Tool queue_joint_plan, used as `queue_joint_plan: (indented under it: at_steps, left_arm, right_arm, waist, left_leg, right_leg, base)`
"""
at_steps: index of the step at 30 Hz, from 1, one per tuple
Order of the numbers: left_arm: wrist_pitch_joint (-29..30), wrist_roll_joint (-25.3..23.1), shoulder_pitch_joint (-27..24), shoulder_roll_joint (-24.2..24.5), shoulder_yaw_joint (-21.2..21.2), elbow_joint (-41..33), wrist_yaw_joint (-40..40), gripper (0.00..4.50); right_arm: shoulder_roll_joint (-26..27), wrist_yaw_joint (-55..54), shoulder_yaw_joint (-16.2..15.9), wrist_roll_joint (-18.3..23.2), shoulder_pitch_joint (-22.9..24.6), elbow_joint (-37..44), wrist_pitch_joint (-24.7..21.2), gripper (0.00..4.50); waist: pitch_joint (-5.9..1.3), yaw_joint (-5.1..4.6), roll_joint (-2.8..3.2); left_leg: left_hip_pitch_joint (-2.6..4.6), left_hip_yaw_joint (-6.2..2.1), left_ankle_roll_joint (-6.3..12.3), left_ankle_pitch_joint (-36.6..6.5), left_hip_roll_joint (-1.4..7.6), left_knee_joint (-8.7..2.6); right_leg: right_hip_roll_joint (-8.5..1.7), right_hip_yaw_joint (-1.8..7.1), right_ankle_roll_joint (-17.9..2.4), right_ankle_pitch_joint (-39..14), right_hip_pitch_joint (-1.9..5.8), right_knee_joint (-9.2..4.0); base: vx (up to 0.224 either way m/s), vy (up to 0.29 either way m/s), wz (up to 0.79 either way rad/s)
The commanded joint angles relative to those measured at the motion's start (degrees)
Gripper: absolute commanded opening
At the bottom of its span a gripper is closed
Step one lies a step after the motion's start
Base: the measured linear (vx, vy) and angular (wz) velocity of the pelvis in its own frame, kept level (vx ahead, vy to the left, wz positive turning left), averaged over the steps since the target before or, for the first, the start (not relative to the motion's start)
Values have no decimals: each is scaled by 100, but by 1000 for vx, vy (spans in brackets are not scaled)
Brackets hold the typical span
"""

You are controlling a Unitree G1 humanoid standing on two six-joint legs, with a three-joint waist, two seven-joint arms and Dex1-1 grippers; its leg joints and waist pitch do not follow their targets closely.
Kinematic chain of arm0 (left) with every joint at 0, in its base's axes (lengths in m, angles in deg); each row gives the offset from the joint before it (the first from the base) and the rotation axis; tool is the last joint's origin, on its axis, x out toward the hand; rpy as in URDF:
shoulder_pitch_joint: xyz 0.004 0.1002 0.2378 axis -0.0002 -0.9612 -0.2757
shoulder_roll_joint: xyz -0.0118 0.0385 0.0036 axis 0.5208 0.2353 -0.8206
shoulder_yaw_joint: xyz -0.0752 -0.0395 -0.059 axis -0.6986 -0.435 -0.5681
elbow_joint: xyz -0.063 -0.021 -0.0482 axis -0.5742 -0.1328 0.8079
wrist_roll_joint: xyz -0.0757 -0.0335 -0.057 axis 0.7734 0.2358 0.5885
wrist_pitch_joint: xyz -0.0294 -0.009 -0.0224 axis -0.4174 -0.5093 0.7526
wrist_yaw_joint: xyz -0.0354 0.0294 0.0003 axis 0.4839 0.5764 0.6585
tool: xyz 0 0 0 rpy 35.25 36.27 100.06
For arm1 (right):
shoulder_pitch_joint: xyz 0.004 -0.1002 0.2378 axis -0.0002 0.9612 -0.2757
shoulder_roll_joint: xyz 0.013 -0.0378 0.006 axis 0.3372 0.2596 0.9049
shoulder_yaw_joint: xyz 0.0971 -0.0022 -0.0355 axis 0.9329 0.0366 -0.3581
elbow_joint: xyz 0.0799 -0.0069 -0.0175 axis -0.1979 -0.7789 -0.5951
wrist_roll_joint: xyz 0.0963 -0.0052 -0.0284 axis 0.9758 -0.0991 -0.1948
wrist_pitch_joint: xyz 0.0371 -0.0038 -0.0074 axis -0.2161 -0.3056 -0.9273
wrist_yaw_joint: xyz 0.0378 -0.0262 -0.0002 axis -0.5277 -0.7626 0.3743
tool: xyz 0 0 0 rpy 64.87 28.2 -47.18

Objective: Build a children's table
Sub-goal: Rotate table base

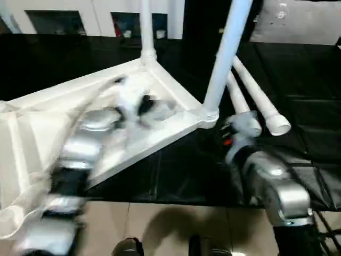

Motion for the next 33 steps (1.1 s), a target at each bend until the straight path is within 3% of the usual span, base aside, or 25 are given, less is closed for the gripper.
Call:
queue_joint_plan:
  at_steps: [1,4,6,11,13,17,21,23,24,27,28,29,33]
  left_arm:
    - [374,-499,-183,582,-116,-273,107,48]
    - [662,-820,-306,1095,-175,-349,235,8]
    - [808,-1148,-388,1507,-205,-245,384,1]
    - [962,-1244,-569,1790,-136,-129,316,1]
    - [1087,-1195,-714,1852,19,-28,165,1]
    - [1148,-1147,-795,1846,69,26,60,1]
    - [957,-720,-999,1634,174,308,-582,1]
    - [872,-585,-1053,1618,240,294,-860,1]
    - [843,-226,-1186,1602,328,22,-1425,1]
    - [961,27,-1259,1603,372,-259,-1742,1]
    - [1138,416,-1339,1615,466,-675,-2239,1]
    - [1138,416,-1339,1615,466,-675,-2239,1]
    - [1067,896,-1298,1501,654,-1022,-2929,1]
  right_arm:
    - [-106,96,-162,-104,-4,0,-133,450]
    - [-98,143,-325,-129,-67,-54,-206,450]
    - [-81,165,-446,-168,-150,-134,-290,450]
    - [-46,191,-549,-183,-223,-202,-340,450]
    - [-52,254,-670,-223,-304,-357,-306,450]
    - [-33,249,-712,-257,-370,-483,-248,450]
    - [221,188,-687,-258,-822,-1313,20,450]
    - [298,174,-650,-253,-948,-1555,111,450]
    - [421,149,-579,-253,-1161,-1947,257,450]
    - [462,154,-568,-256,-1251,-2108,309,450]
    - [501,161,-572,-266,-1364,-2313,389,450]
    - [501,161,-572,-266,-1364,-2313,389,450]
    - [517,197,-577,-273,-1458,-2483,486,450]
  waist:
    - [-484,18,-17]
    - [-470,64,16]
    - [-467,86,19]
    - [-468,99,14]
    - [-475,117,35]
    - [-487,113,16]
    - [-488,97,50]
    - [-495,93,38]
    - [-500,81,37]
    - [-499,83,46]
    - [-489,105,58]
    - [-493,100,49]
    - [-479,101,39]
  left_leg:
    - [85,-46,220,-900,129,-366]
    - [158,-33,146,-1012,151,-370]
    - [145,-46,88,-1102,151,-387]
    - [161,-61,-58,-1286,153,-409]
    - [149,-64,-82,-1331,141,-411]
    - [132,-67,-79,-1309,133,-406]
    - [137,-73,-86,-1384,133,-402]
    - [131,-73,-97,-1367,129,-402]
    - [139,-71,-101,-1325,141,-401]
    - [147,-66,-112,-1305,151,-401]
    - [178,-53,-126,-1373,159,-404]
    - [150,-59,-125,-1334,153,-411]
    - [150,-55,-125,-1415,140,-416]
  right_leg:
    - [-361,264,-791,-1653,371,-379]
    - [-372,284,-877,-1711,322,-404]
    - [-363,283,-905,-1687,318,-376]
    - [-384,298,-909,-1610,317,-375]
    - [-392,301,-936,-1583,325,-371]
    - [-400,304,-960,-1525,342,-371]
    - [-418,302,-1041,-1567,332,-388]
    - [-416,301,-1075,-1513,342,-377]
    - [-424,307,-1177,-1307,345,-355]
    - [-424,309,-1252,-1251,346,-338]
    - [-420,314,-1276,-1247,332,-337]
    - [-416,307,-1278,-1234,361,-325]
    - [-422,310,-1173,-1479,367,-357]
  base:
    - [0,0,0]
    - [0,0,0]
    - [0,0,0]
    - [0,0,0]
    - [0,0,0]
    - [0,0,0]
    - [0,0,0]
    - [0,0,0]
    - [0,0,0]
    - [0,0,0]
    - [0,0,0]
    - [0,0,0]
    - [0,0,0]
